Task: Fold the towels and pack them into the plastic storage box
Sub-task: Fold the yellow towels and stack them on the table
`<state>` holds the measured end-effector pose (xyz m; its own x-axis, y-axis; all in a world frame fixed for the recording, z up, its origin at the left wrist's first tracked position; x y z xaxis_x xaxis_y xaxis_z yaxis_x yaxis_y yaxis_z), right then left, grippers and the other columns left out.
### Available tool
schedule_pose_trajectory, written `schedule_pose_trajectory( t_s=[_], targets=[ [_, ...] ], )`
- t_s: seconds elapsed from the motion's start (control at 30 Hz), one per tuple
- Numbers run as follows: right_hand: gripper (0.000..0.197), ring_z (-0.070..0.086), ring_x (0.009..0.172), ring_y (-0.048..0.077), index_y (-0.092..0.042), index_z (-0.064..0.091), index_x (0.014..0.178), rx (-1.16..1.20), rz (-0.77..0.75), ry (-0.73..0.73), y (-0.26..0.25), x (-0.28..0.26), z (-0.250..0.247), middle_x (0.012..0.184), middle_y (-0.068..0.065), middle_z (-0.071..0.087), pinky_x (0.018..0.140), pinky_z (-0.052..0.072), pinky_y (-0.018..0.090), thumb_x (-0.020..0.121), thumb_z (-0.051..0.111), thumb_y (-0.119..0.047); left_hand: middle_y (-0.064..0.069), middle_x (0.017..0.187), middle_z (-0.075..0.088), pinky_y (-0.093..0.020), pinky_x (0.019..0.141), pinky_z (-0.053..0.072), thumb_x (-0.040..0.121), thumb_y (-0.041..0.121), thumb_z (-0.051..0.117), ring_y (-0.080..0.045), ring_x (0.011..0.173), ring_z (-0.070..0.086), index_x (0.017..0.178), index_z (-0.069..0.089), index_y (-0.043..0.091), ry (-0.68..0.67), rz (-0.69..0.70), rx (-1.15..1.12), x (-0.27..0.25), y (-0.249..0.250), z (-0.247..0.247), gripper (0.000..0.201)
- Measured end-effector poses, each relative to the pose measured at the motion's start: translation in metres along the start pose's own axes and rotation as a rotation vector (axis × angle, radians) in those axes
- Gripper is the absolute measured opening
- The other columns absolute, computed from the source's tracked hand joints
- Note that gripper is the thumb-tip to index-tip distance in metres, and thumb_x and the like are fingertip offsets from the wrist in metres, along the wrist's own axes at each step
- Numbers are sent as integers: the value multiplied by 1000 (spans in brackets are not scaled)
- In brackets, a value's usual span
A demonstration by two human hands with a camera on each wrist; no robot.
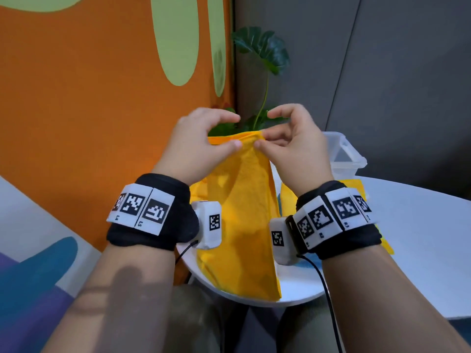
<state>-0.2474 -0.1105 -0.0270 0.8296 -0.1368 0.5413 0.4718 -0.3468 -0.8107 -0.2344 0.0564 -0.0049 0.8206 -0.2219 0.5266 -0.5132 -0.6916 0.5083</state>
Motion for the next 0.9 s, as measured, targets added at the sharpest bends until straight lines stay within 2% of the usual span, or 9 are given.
schedule_pose_trajectory(
  t_s=[0.07,0.1,0.2,0.3,0.47,0.57,0.7,0.77,0.9],
  targets=[
    [36,69,75,7,-26,53,102,40,4,-50,0,-1,6,80,-3,72,79,57,35,78,72,-6,19,118,57,-8,92,35,84,27,71,1,111,49,122,62,32,-113,36,-61,-1,5,11,39],
    [35,69,76,9,-26,54,101,52,2,-73,1,-1,9,80,-3,73,81,57,36,78,72,-6,19,116,60,-3,86,35,85,26,71,3,108,51,120,63,30,-147,40,-88,-2,5,16,37],
    [31,69,80,13,-28,56,94,76,-17,-107,1,-1,12,82,-2,72,81,56,38,80,70,-4,15,93,66,-9,74,42,85,23,70,2,89,58,102,67,31,-109,18,-140,-2,1,22,19],
    [24,64,78,10,-25,56,85,-22,-82,-79,-2,-1,14,81,-8,65,76,56,34,78,71,-7,17,78,63,-6,65,39,86,20,69,6,76,55,88,64,33,-33,-4,-133,0,-2,22,14],
    [16,59,78,10,-23,55,83,-257,-125,-84,0,-6,21,84,-9,60,71,52,30,79,66,-13,19,79,60,-16,68,38,90,19,62,-3,80,54,90,68,27,36,-15,-80,2,-5,23,10],
    [17,57,80,7,-25,53,84,-327,-83,-114,8,-8,23,84,-10,59,69,48,24,80,64,-13,19,83,58,-13,65,35,93,17,58,-4,82,51,95,67,23,137,-25,-88,4,-4,12,11],
    [18,56,73,9,-25,52,87,-343,-19,-130,18,-11,23,76,-7,57,67,47,24,82,64,-13,10,97,63,-25,78,40,94,17,51,-11,94,55,96,63,25,233,17,-138,7,1,-3,14],
    [17,57,73,8,-24,52,88,-333,0,-146,18,-11,23,76,-9,56,69,49,26,82,64,-13,7,98,63,-30,79,42,95,18,48,-14,95,56,96,60,26,289,43,-152,8,2,-9,15],
    [21,56,74,8,-24,51,94,-338,38,-217,22,-13,29,76,-10,56,70,50,27,82,67,-17,5,96,61,-23,76,40,96,15,44,-12,91,54,96,57,26,386,76,-214,9,2,-19,17]
  ],
)
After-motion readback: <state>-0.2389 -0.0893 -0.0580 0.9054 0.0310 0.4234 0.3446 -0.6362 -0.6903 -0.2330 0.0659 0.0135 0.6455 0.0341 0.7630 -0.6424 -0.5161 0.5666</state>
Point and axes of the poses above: each hand's wrist, its own x-axis towards the middle knuckle, its own z-axis out of the palm, y = z × x, the point moved 6 cm from there along x, towards the middle knuckle
